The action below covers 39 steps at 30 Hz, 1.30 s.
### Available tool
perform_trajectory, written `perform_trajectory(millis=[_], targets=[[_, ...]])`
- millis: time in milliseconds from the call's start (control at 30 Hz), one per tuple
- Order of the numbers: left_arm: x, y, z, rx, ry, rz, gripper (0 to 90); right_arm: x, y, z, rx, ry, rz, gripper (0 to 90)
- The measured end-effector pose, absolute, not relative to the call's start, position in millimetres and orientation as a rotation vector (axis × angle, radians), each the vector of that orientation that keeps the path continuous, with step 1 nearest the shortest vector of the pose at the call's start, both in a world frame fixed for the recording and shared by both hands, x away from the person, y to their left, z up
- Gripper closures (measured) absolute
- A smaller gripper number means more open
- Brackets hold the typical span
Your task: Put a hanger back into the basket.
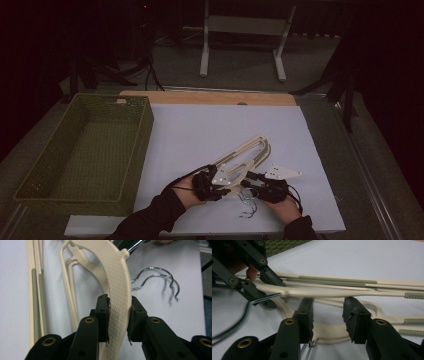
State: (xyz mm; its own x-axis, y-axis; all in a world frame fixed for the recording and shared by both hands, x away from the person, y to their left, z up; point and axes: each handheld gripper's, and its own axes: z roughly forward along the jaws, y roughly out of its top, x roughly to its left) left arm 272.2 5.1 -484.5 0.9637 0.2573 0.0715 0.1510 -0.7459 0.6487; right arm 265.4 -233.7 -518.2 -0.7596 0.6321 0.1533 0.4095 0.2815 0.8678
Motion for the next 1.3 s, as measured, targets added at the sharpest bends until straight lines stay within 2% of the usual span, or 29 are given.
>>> perform_trajectory(millis=[67,100,267,333,467,633,900,1200,1300], targets=[[272,5,-485,2.424,0.285,0.204,76.0,265,-234,-518,0.961,2.328,1.475,60.2],[268,5,-484,2.411,0.258,0.282,76.0,265,-234,-518,0.961,2.328,1.475,60.2],[267,6,-476,2.377,0.293,0.332,79.6,264,-238,-515,0.968,2.29,1.517,59.2],[268,12,-468,2.361,0.303,0.421,81.2,264,-244,-513,0.99,2.259,1.531,58.6],[269,20,-457,2.326,0.336,0.474,83.6,263,-249,-511,1.009,2.231,1.539,58.6],[277,32,-443,2.25,0.439,0.395,87.3,262,-251,-510,1.011,2.221,1.538,58.6],[276,41,-433,2.161,0.49,0.435,87.4,259,-254,-507,1.005,2.198,1.549,57.9],[274,74,-402,2.035,0.544,0.269,87.3,254,-262,-503,1.013,2.154,1.569,57.3],[273,77,-398,2.024,0.545,0.259,87.3,254,-262,-502,1.004,2.153,1.568,57.2]])
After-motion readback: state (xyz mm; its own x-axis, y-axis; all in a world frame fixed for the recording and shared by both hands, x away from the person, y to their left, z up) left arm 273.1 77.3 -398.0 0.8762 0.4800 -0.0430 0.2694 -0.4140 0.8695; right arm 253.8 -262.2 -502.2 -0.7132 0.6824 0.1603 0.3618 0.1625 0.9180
